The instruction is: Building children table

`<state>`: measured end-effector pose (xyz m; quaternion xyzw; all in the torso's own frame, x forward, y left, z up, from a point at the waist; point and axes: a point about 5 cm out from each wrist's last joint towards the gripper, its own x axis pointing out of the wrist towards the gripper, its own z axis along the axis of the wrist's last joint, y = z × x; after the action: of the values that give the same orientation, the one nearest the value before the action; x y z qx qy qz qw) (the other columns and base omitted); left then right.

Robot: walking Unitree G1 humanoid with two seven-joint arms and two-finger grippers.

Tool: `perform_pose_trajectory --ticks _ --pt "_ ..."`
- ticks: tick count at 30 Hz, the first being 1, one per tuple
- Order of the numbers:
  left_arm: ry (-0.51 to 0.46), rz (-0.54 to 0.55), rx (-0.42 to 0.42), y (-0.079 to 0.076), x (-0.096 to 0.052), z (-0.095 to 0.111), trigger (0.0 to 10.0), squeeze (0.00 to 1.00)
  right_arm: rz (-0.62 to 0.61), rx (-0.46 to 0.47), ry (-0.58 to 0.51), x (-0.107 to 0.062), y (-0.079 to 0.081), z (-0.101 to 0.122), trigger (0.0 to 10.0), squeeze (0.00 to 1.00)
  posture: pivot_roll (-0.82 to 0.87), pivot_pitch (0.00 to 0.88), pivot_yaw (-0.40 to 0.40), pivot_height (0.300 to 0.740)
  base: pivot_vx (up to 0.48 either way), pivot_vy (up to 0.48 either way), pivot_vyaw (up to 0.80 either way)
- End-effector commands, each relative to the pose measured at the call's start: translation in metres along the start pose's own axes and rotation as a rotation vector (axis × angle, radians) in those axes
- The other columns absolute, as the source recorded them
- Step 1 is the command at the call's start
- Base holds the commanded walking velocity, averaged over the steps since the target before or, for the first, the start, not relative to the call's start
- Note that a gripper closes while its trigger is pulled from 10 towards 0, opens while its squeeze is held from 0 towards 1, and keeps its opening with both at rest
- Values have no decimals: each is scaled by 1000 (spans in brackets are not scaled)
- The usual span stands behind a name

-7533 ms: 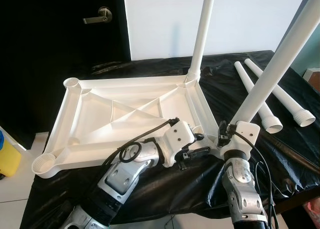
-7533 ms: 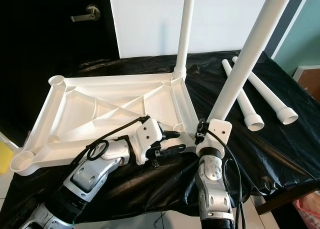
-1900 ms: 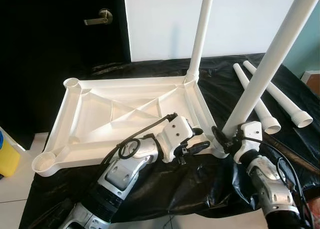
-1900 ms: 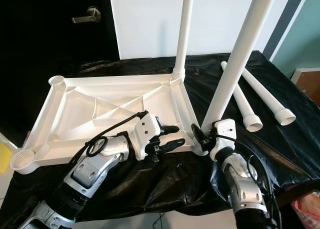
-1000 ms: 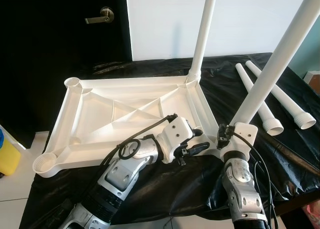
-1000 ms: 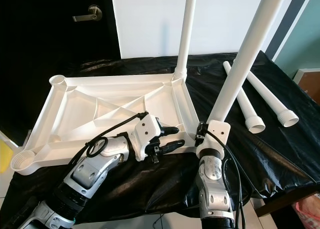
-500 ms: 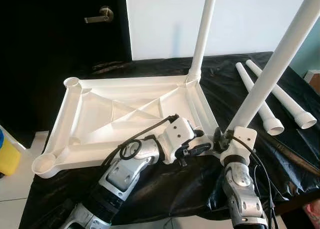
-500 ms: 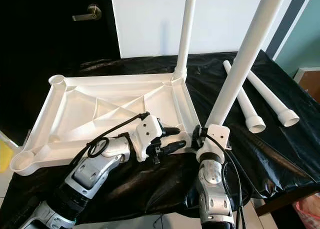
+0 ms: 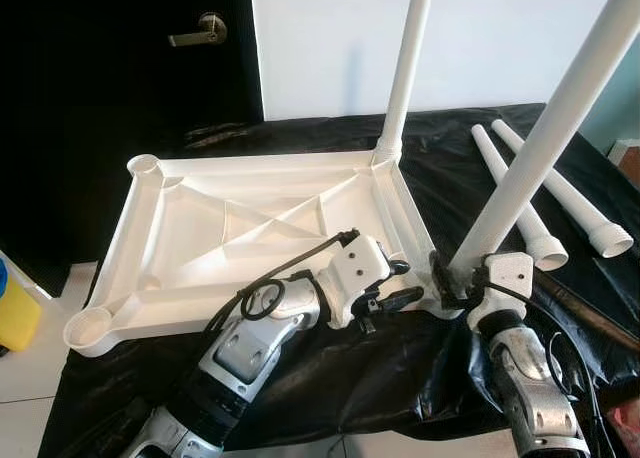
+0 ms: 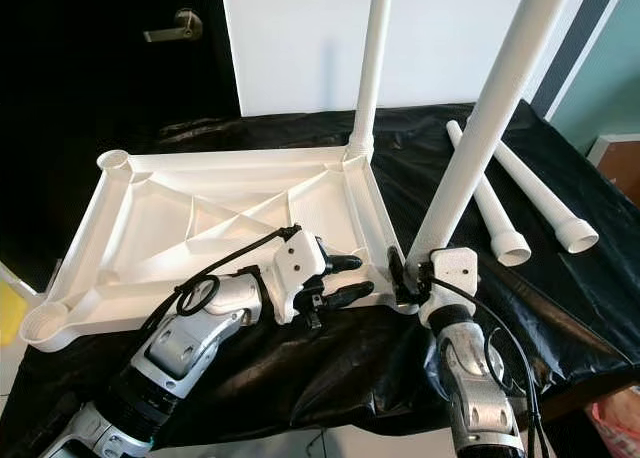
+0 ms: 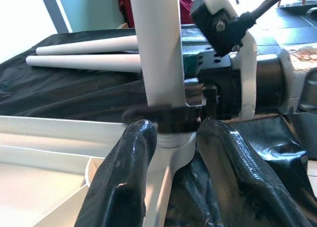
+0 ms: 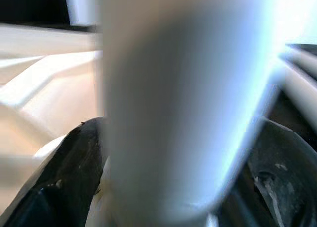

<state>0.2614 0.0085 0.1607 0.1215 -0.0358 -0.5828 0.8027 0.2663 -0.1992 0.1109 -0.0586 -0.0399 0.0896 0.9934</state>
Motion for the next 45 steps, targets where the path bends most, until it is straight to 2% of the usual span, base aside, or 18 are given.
perform_pose_trajectory --ticks 1,2,9,10,11,12,14,15,28,29,32,38,45 --pt "0 -29 0 -1 1 2 10000 0 77 9 -8 4 2 2 10000 0 -54 0 -4 740 0 0 0" --pt "1 -29 2 -1 1 2 10000 0 129 15 0 8 2 3 10000 0 -51 0 -6 740 0 0 0" --pt "5 -18 3 1 -1 2 10000 0 255 4 37 13 2 -1 10000 0 -36 0 -12 740 0 0 0" --pt "6 -15 3 1 -2 2 10000 0 278 -1 42 13 2 -3 8353 0 -33 0 -14 740 0 0 0" --pt "6 -12 1 1 -2 2 10000 0 293 -1 51 14 1 -5 8353 0 -29 0 -15 740 0 0 0" --pt "6 -10 0 1 -3 2 10000 0 299 1 58 15 0 -7 392 0 -27 0 -15 740 0 0 0" --pt "6 -10 0 1 -3 2 10000 0 299 1 58 15 0 -7 392 0 -27 0 -15 740 0 0 0" --pt "6 -8 -1 0 -4 2 10000 0 309 3 73 15 -3 -10 0 0 -24 0 -16 740 0 0 0" --pt "7 -11 -5 -1 -5 2 10000 0 305 28 114 6 -5 -22 0 0 -30 0 -9 740 0 0 0" --pt "7 -12 -5 -1 -5 2 10000 0 295 33 117 5 -5 -23 10000 0 -32 0 -7 740 0 0 0" --pt "7 -13 -6 -1 -5 2 10000 0 258 53 119 4 -4 -23 10000 0 -33 0 -7 740 0 0 0" --pt "8 -17 -7 -2 -5 2 10000 0 90 78 132 2 2 -26 10000 0 -36 2 -6 740 0 0 0" --pt "9 -18 -9 -2 -5 2 10000 0 -5 83 138 4 9 -23 10000 0 -37 3 -3 740 0 0 0"
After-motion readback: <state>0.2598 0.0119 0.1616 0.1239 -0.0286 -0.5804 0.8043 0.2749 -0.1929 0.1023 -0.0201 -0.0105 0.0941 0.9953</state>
